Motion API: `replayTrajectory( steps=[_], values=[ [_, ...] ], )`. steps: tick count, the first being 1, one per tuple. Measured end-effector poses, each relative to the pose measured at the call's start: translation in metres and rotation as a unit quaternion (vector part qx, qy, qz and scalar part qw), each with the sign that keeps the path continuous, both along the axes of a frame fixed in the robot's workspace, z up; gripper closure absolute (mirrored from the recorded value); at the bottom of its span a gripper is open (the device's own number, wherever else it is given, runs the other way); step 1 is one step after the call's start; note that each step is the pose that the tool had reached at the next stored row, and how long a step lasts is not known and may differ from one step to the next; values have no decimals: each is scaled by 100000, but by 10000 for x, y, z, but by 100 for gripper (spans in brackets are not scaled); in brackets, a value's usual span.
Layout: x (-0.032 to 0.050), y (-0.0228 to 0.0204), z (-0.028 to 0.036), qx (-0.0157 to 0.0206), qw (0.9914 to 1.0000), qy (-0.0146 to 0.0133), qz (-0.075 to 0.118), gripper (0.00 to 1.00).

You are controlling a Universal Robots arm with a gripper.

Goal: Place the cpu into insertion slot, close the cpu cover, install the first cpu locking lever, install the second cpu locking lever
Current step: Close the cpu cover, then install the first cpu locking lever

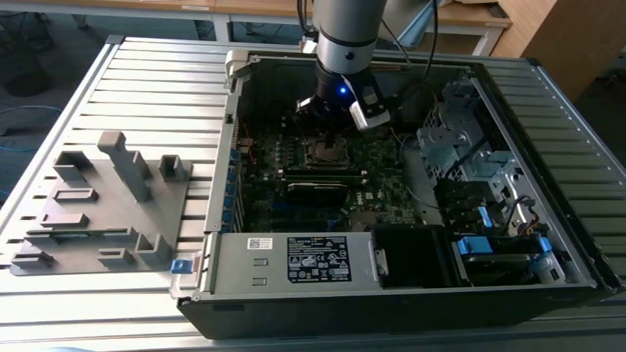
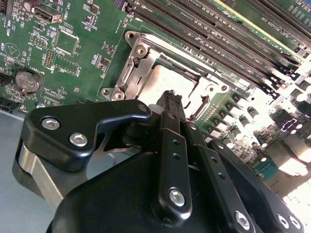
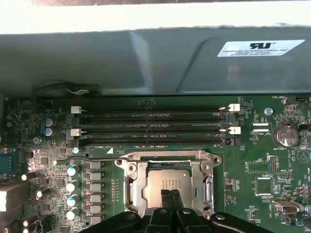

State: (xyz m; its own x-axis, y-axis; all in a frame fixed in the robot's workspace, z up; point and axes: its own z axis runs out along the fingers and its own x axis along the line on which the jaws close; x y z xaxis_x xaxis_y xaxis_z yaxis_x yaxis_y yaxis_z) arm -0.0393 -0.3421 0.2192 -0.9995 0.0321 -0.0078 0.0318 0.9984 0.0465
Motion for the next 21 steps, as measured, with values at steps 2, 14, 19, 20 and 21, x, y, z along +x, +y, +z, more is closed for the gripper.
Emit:
replayTrajectory(
  steps=[2, 14, 19, 20, 21],
  values=[
    [0, 0, 0, -10, 100000, 6, 1, 89],
    [0, 0, -24, -4, 100000, 1, 2, 89],
    [0, 0, -8, -1, 100000, 1, 2, 89],
    [0, 0, -7, 0, 100000, -1, 0, 89],
    [0, 0, -4, -14, 100000, 7, 1, 89]
  ],
)
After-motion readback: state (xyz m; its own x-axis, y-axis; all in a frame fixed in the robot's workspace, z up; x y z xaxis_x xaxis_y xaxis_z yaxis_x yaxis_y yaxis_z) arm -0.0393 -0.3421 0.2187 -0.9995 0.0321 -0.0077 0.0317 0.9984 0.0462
